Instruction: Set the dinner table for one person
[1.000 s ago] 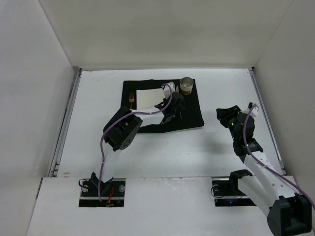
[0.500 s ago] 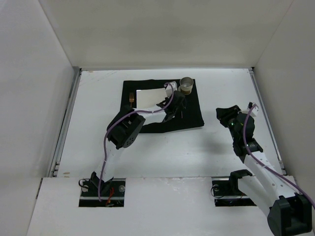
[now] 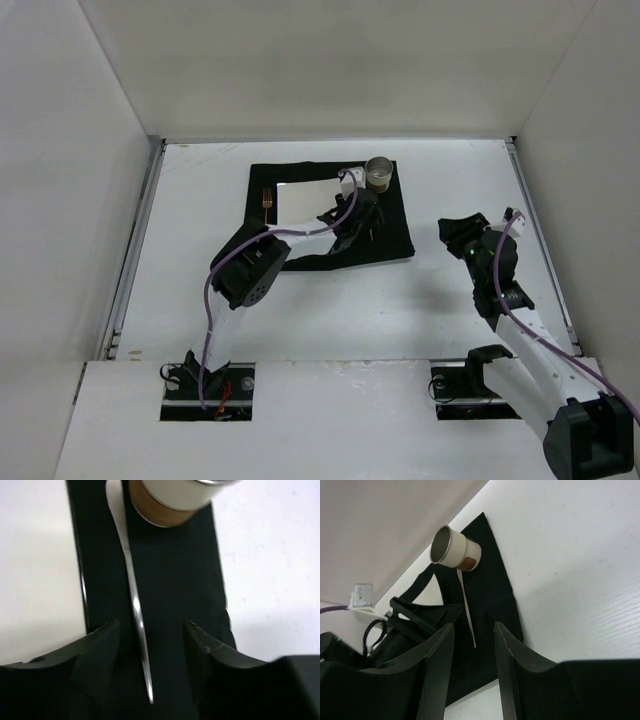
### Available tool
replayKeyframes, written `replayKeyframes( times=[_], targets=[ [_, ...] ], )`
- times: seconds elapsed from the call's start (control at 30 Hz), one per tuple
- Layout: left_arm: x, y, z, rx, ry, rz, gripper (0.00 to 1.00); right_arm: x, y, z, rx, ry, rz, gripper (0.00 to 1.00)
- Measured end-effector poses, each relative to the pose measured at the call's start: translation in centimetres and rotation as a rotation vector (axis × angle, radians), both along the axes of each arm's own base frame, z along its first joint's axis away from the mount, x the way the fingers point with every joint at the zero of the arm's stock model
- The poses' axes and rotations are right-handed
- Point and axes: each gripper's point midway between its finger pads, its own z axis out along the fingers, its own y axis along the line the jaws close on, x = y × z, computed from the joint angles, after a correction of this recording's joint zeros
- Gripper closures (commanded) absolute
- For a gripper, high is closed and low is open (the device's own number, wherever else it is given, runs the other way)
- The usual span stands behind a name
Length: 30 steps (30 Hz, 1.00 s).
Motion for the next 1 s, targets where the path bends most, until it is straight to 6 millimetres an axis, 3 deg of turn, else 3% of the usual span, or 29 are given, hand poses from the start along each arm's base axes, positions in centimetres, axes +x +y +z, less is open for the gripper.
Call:
replayKeyframes(
  times=[0.03,0.07,0.17,0.3,0.37,0.47,0.57,0.63,0.77,0.87,0.93,1.0],
  targets=[
    [-0.5,0.0,0.6,0.008,-0.011,-0.015,0.32,0.0,0.0,0.0,0.000,0.000,0.000,0.55],
    [-1.1,-0.2,1.6,0.013,-0.031,-0.035,0.00,0.0,0.0,0.0,0.000,0.000,0.000,0.55],
    [-3.1,-1.1,6.0,-0.006,-0.111,-0.094,0.00,0.0,0.2,0.0,-0.001,0.000,0.005,0.55],
    [-5.8,-1.9,14.4,-0.087,-0.265,-0.162,0.00,0.0,0.4,-0.1,-0.002,0.002,0.011,0.55],
    [-7.2,-1.0,18.2,-0.126,-0.335,-0.172,0.00,0.0,0.7,-0.3,-0.006,0.006,0.014,0.55],
    [-8.5,2.4,21.2,-0.160,-0.400,-0.140,0.00,0.0,1.3,-0.5,-0.018,0.013,0.027,0.61],
    [-8.8,8.0,20.7,-0.141,-0.410,-0.057,0.00,0.0,1.9,-1.1,-0.040,0.024,0.041,0.70],
    [-8.7,12.7,18.9,-0.109,-0.391,0.033,0.00,0.0,2.2,-1.6,-0.060,0.038,0.047,0.75],
    [-9.2,24.3,14.0,-0.036,-0.311,0.292,0.00,0.2,2.2,-2.5,-0.089,0.065,0.039,0.78],
    [-10.6,33.3,10.8,0.002,-0.231,0.547,0.00,0.3,1.8,-2.9,-0.106,0.075,0.021,0.77],
    [-12.1,37.7,9.0,0.006,-0.180,0.696,0.00,0.3,1.6,-3.1,-0.115,0.079,0.010,0.73],
    [-13.9,40.7,6.9,0.007,-0.127,0.806,0.00,0.4,1.5,-3.1,-0.122,0.079,0.002,0.73]
  ],
)
